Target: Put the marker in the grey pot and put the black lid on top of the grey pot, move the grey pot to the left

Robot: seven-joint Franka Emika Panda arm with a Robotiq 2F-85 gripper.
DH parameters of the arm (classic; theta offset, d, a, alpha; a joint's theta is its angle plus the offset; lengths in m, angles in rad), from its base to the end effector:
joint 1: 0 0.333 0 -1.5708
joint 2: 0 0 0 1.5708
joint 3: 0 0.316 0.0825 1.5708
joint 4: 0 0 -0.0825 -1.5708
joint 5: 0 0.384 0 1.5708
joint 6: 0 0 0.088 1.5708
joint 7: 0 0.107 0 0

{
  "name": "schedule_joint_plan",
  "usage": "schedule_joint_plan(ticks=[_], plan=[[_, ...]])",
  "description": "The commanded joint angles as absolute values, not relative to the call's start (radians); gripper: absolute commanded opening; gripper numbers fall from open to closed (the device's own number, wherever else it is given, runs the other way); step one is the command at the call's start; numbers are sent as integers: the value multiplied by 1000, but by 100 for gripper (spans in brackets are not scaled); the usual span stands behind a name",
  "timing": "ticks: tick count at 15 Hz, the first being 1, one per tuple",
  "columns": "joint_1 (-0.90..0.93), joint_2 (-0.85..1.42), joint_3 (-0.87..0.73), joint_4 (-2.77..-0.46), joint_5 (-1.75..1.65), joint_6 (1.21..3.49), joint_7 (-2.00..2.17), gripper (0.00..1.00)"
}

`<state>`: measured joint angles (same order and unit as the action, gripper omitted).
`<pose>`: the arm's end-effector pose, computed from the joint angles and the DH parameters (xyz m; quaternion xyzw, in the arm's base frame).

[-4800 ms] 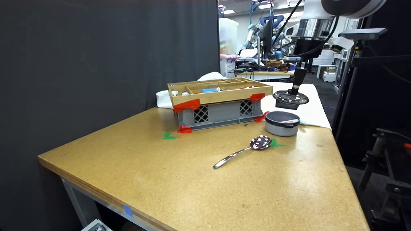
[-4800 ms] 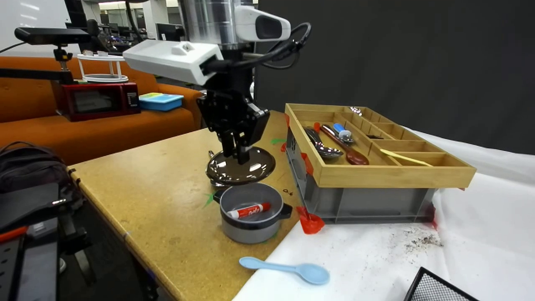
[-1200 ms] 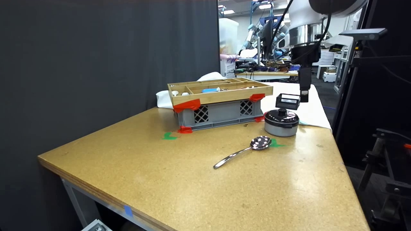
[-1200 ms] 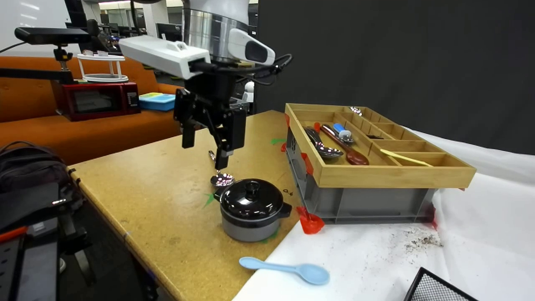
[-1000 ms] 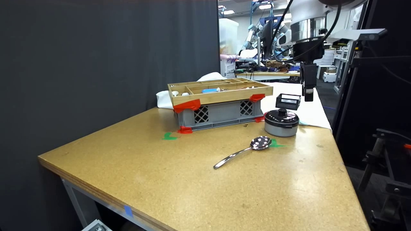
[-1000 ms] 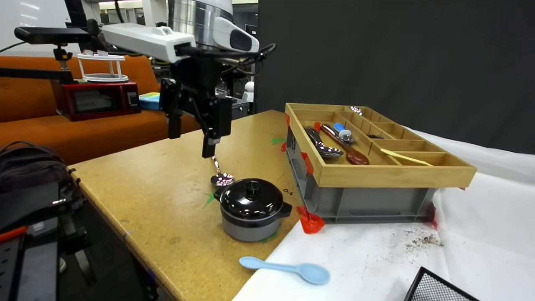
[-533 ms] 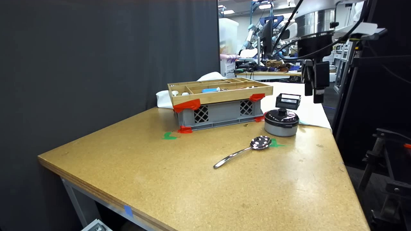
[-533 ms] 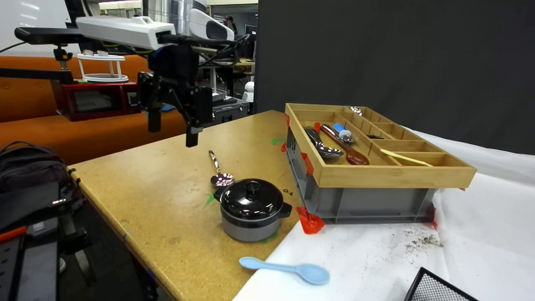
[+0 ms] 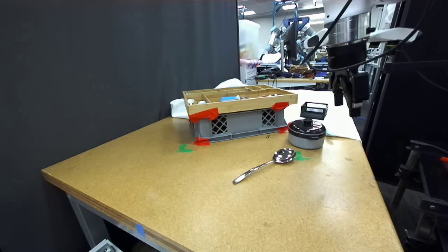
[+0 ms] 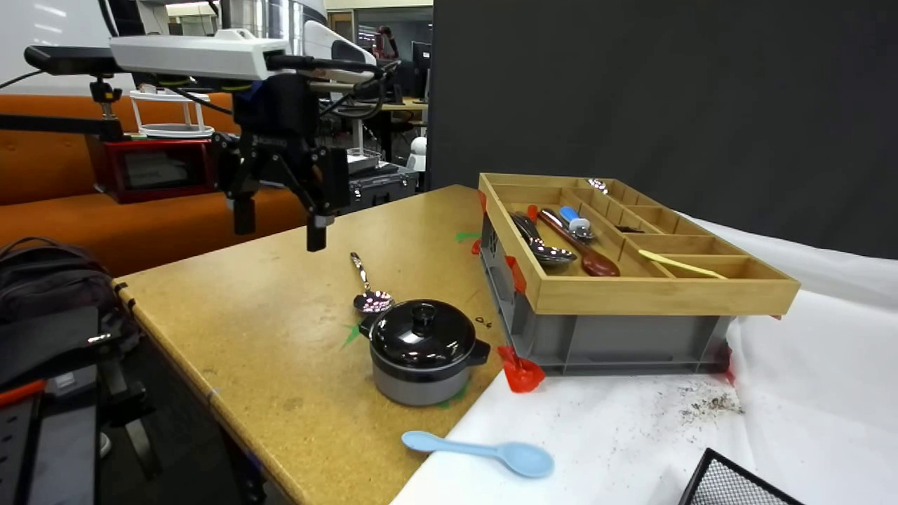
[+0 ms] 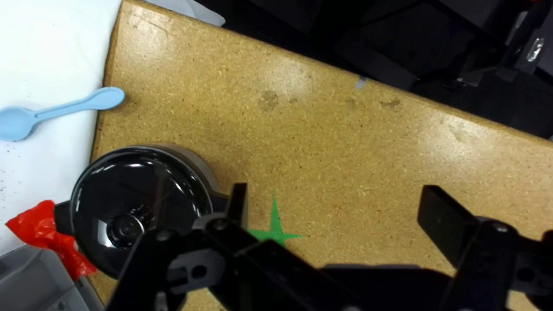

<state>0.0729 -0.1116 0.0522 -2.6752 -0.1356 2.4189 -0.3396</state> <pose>0.3944 0.0484 0.2611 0.9559 0.2812 -0.0766 0.0359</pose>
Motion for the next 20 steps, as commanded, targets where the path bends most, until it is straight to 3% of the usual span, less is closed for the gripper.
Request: schedule_joint_plan(ticks=[1, 8, 20], plan=[[35, -135, 16, -2710, -217, 2466, -356, 100], [-61, -110, -148, -2789, -248, 2654, -746, 100], [-98, -93, -168, -2730, -343, 2693, -833, 100]])
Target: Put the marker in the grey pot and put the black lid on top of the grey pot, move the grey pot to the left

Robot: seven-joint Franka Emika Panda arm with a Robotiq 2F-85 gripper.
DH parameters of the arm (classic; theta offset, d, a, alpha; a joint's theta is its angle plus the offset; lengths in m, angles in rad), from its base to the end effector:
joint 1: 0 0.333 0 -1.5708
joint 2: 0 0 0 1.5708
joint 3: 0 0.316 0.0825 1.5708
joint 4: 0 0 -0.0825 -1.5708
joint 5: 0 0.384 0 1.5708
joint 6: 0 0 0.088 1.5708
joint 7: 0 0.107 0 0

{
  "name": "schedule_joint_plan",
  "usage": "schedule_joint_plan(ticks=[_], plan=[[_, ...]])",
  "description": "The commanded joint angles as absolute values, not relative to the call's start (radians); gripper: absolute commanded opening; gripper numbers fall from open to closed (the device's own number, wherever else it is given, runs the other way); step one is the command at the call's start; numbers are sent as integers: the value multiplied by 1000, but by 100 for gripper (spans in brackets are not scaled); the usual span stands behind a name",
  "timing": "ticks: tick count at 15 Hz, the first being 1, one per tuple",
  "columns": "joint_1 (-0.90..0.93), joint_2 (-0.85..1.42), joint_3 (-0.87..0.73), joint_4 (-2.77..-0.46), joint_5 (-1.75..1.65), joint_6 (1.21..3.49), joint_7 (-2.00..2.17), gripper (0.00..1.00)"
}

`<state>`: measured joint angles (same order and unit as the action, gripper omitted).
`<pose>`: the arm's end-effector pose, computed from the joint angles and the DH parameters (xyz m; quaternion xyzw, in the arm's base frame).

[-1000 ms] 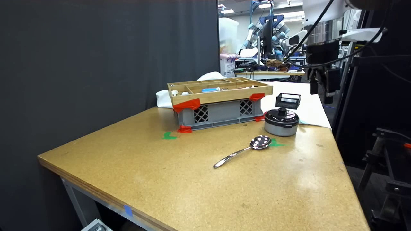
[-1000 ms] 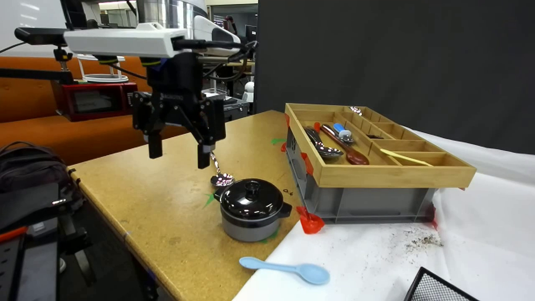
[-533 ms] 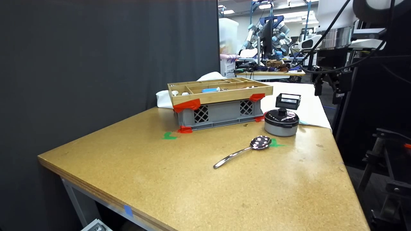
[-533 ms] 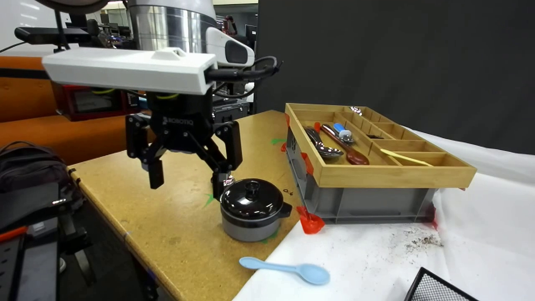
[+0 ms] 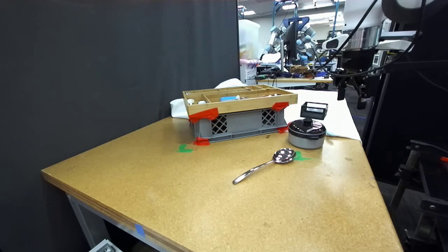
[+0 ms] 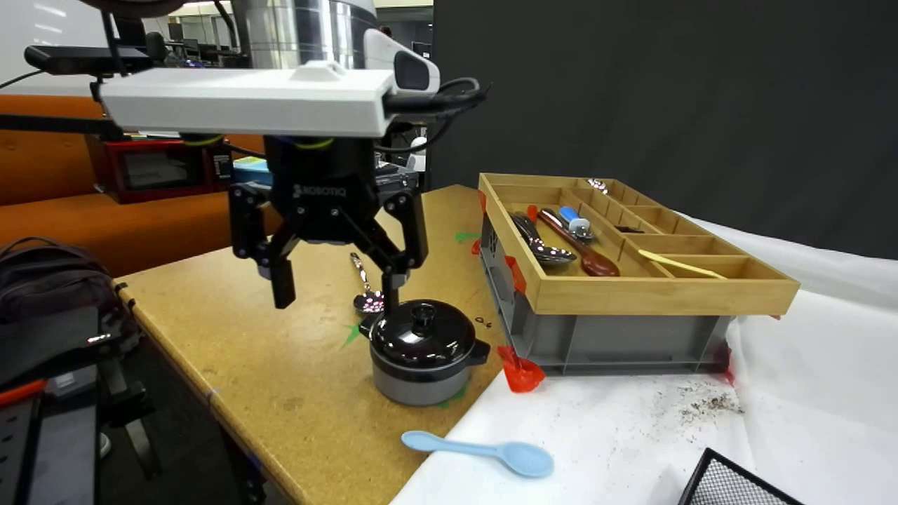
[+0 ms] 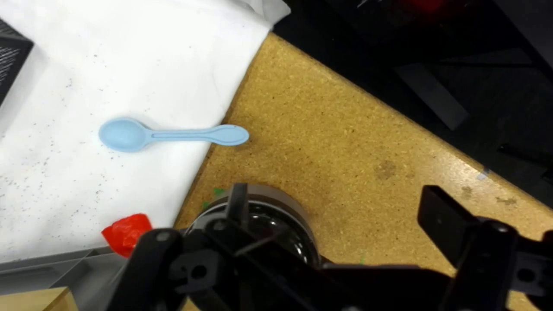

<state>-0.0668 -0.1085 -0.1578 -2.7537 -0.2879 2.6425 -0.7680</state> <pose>0.3821 -0.0779 0.2496 0.9199 0.3876 -0.0293 0.0523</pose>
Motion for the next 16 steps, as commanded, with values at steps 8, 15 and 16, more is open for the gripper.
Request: schedule_joint_plan(ticks=[8, 15, 16], plan=[[-105, 40, -201, -2673, -186, 2840, -1296, 100], [-211, 228, -158, -2505, -71, 2837, -1461, 60], [-227, 250, -146, -2484, -68, 2836, -1468, 52]])
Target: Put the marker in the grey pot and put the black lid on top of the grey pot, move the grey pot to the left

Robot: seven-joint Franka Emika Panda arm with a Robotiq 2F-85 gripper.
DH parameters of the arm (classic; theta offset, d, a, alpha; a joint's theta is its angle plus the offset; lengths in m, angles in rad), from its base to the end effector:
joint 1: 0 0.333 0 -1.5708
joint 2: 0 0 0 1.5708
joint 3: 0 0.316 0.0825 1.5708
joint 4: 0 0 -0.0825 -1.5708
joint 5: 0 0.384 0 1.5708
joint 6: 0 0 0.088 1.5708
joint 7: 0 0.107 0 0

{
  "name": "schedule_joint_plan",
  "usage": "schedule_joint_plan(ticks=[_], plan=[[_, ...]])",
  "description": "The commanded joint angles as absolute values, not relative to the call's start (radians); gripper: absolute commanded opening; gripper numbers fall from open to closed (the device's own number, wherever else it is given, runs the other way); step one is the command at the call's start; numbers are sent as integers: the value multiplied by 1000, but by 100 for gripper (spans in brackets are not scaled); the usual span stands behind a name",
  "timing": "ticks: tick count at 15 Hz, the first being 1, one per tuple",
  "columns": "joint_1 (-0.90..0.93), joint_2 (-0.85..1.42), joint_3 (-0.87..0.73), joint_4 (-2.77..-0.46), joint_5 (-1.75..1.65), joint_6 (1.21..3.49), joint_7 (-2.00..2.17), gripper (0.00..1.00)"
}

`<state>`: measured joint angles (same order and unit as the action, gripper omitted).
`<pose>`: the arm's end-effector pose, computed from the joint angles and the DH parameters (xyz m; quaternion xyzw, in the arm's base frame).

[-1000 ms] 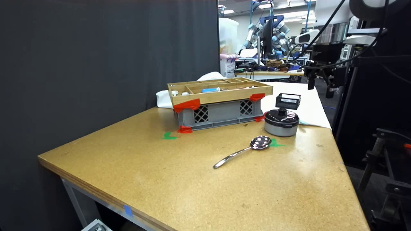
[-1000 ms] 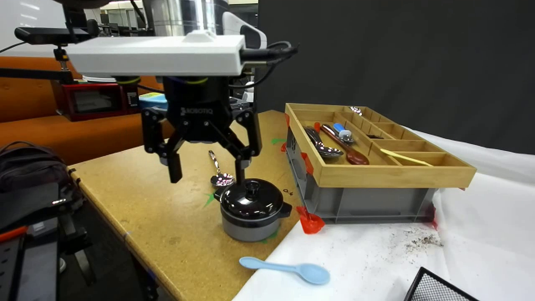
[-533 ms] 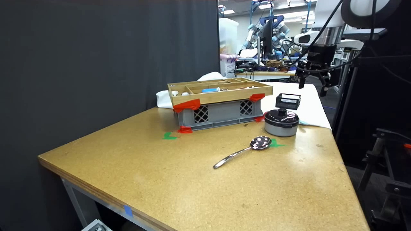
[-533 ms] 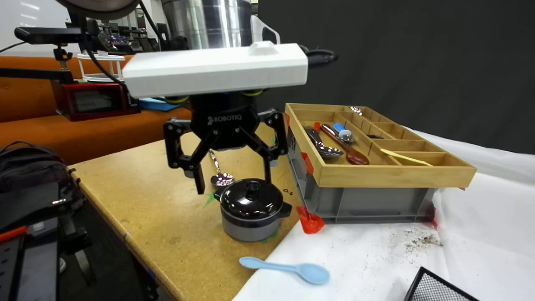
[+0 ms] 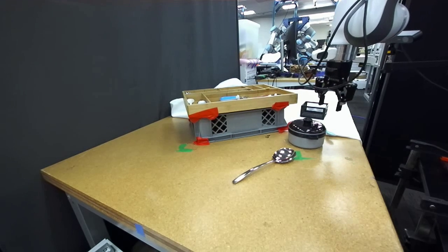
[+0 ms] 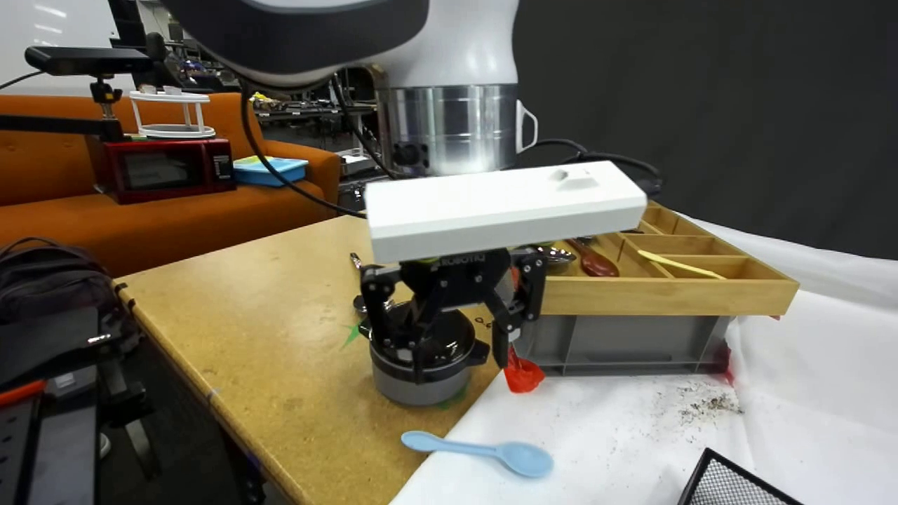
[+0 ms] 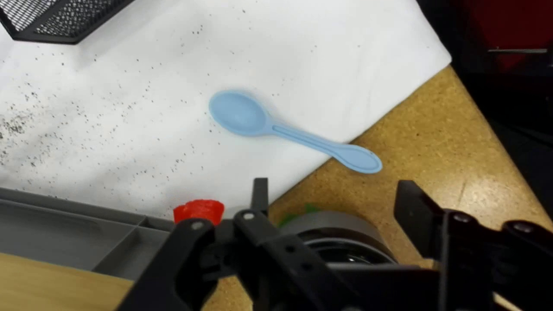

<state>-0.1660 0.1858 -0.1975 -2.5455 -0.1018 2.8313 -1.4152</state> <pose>0.4371 -0.1637 0.2129 0.8369 0.5437 0.0041 0.0622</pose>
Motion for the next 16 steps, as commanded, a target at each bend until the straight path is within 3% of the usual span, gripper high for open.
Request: schedule_joint_plan(ticks=[1, 7, 16], plan=[[-241, 271, -135, -2466, -70, 2840, -1472, 45], [-283, 358, -53, -2413, -85, 2866, -1472, 3], [-328, 403, 39, -2477, -98, 2975, -1473, 0]])
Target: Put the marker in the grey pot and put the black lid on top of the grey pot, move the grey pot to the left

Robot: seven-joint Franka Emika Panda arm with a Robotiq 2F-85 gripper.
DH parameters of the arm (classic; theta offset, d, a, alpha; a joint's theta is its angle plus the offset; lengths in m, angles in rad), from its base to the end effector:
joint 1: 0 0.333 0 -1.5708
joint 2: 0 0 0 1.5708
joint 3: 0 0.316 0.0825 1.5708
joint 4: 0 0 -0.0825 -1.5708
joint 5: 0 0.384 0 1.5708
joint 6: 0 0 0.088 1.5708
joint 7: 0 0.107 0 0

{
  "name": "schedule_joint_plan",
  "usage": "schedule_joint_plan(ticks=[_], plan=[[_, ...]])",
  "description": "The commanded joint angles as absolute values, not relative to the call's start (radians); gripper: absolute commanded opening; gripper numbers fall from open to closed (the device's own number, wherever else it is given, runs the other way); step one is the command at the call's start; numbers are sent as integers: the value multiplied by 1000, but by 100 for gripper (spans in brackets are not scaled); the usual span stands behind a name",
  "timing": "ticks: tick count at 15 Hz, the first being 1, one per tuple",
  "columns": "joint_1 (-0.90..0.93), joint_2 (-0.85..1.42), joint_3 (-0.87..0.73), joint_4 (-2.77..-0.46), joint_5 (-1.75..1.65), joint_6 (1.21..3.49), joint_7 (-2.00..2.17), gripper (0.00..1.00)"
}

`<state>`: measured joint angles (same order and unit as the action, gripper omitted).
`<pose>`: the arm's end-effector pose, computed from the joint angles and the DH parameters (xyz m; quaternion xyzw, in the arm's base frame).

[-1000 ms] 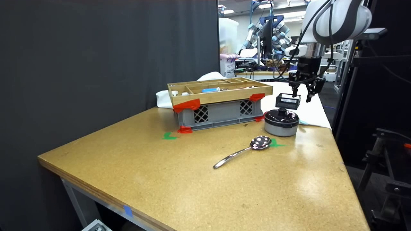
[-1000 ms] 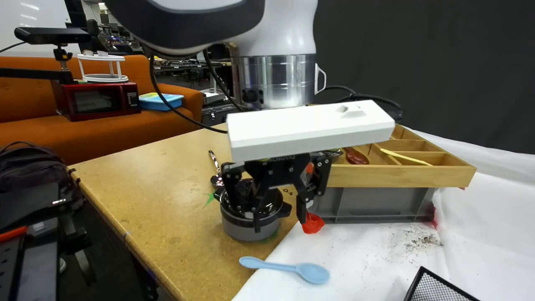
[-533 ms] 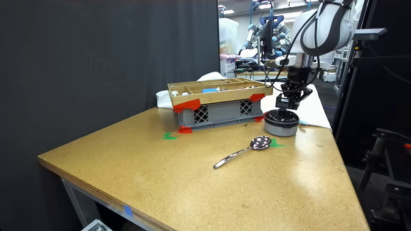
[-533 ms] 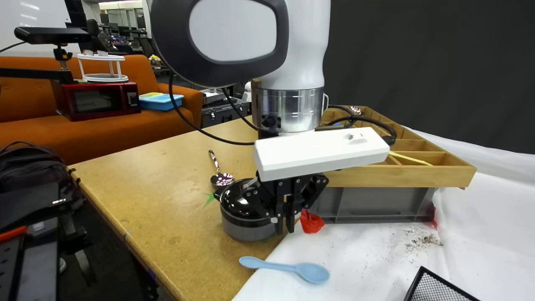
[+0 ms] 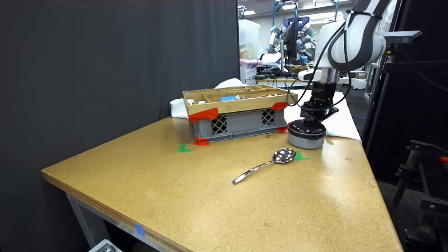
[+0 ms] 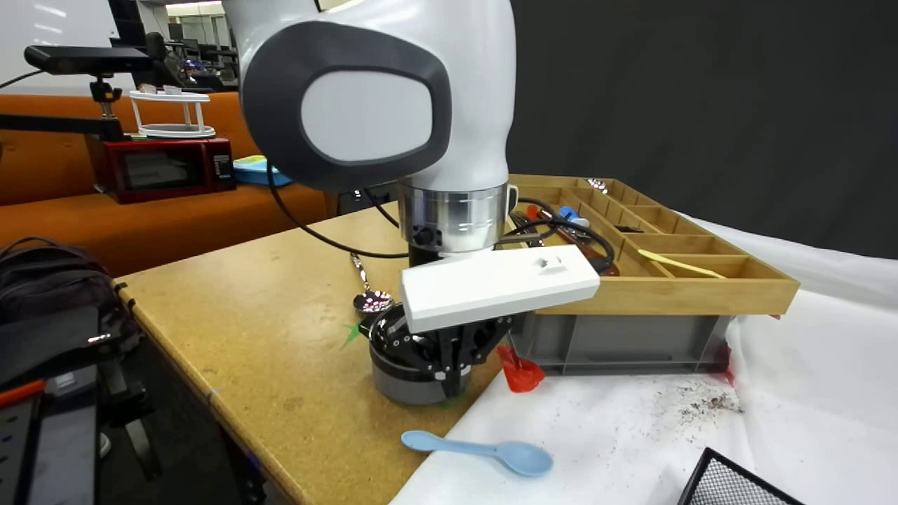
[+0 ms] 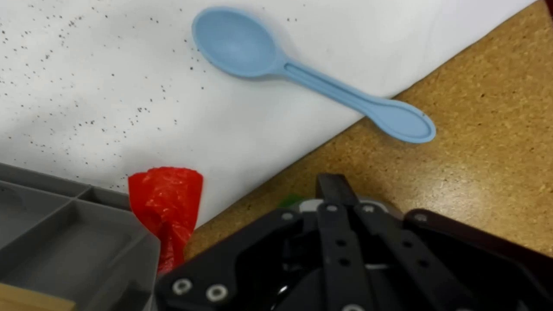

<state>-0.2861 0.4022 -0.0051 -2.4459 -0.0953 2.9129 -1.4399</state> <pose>0.4654 -0.1336 0.1466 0.8130 0.5812 0.0108 0.0332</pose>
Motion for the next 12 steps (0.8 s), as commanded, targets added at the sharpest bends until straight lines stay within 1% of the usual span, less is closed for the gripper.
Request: schedule_joint_plan(ticks=[1, 7, 12], plan=[[-328, 402, 46, -2487, -104, 2986, -1468, 0], [-279, 382, 76, -2527, -165, 3033, -1438, 0], [-212, 365, 87, -2526, -226, 3024, -1417, 0]])
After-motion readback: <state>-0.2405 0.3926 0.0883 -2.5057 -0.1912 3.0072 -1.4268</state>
